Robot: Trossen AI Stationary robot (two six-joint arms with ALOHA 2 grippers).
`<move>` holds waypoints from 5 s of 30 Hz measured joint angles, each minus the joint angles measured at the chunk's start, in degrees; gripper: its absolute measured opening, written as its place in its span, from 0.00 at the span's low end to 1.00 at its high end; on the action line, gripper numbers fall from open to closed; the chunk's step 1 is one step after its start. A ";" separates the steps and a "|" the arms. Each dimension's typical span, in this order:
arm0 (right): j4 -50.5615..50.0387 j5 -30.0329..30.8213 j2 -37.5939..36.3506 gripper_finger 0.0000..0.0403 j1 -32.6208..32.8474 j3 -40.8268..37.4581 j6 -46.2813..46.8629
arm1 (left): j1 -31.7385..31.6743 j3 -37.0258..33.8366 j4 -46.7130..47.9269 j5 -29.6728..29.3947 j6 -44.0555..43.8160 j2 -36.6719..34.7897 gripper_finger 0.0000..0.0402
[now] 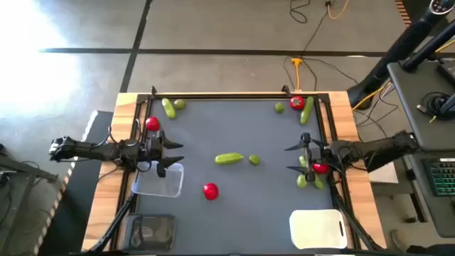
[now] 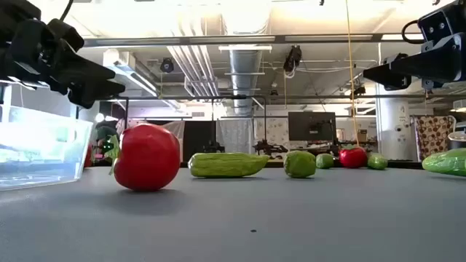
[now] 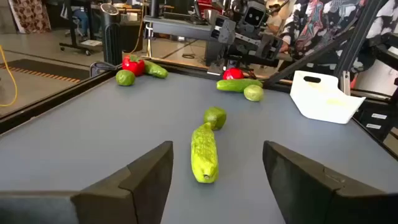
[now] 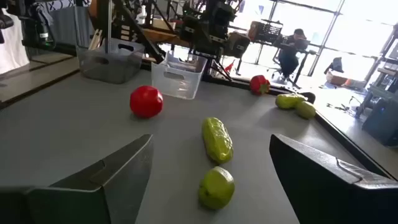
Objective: Sort produce into baskets
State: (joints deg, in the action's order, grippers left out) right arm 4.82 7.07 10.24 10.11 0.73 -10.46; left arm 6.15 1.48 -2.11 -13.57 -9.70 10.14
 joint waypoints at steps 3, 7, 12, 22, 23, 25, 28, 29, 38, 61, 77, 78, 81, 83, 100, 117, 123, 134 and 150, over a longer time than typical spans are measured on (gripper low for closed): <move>-0.01 0.01 0.00 0.78 0.00 0.00 0.00 | 0.01 0.00 0.00 0.01 0.01 -0.01 0.58; -0.01 0.00 -0.02 0.78 0.00 0.00 0.00 | 0.01 0.00 0.00 0.01 0.01 0.01 0.58; -0.02 0.00 -0.02 0.78 0.00 0.00 0.00 | 0.00 0.00 0.00 -0.01 0.01 0.01 0.58; -0.01 0.01 -0.01 0.78 0.00 0.00 0.00 | 0.02 0.00 0.00 0.01 0.01 0.01 0.58; -0.02 0.01 -0.01 0.78 0.00 0.00 0.00 | 0.02 0.01 0.00 0.01 0.00 0.01 0.58; -0.01 0.02 -0.01 0.78 0.00 0.00 0.00 | 0.01 0.00 0.00 0.01 0.00 0.01 0.58; 0.00 0.00 0.00 0.78 0.00 0.00 0.00 | 0.01 0.01 0.00 0.01 -0.01 0.00 0.58; 0.00 0.00 0.00 0.78 0.00 0.00 0.00 | 0.02 0.00 0.00 0.01 0.01 0.01 0.58; -0.01 0.00 -0.02 0.78 0.00 0.00 0.00 | 0.02 0.00 0.00 0.01 0.01 0.01 0.58; 0.24 0.01 -0.02 0.78 0.00 0.00 -0.97 | 0.00 0.00 0.00 0.01 0.00 0.00 0.58; 0.26 8.99 1.77 0.78 0.03 0.00 75.33 | 0.00 0.00 0.02 0.01 -0.01 0.01 0.58; 0.56 11.61 2.51 0.78 0.04 0.00 80.57 | 0.00 0.00 0.00 0.01 -0.01 0.01 0.58; 0.60 17.07 5.06 0.78 0.07 0.00 92.82 | 0.02 0.00 0.00 0.01 0.01 0.01 0.58; 1.26 18.49 7.25 0.78 0.09 0.00 95.58 | 0.01 0.00 -0.01 0.01 0.01 0.01 0.58; 11.24 29.53 31.64 0.78 0.50 11.26 93.99 | 0.02 0.00 0.00 0.01 0.01 0.01 0.58; -12.93 12.07 57.32 0.78 -0.04 37.94 42.19 | 0.00 0.02 0.00 0.01 0.01 0.05 0.58; -18.40 11.57 67.27 0.78 -2.11 44.18 36.07 | 0.01 0.00 0.02 0.01 0.00 0.05 0.58; -32.51 3.39 84.92 0.78 -7.69 57.64 39.36 | 0.01 0.01 0.00 0.01 0.01 0.12 0.58; -55.53 4.53 99.83 0.45 -9.10 76.76 43.70 | 0.02 0.00 0.00 0.01 0.01 0.14 0.58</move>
State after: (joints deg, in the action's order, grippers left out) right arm -50.71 11.60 110.07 1.01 77.50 33.24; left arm 6.17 1.48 -2.11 -13.56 -9.69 10.28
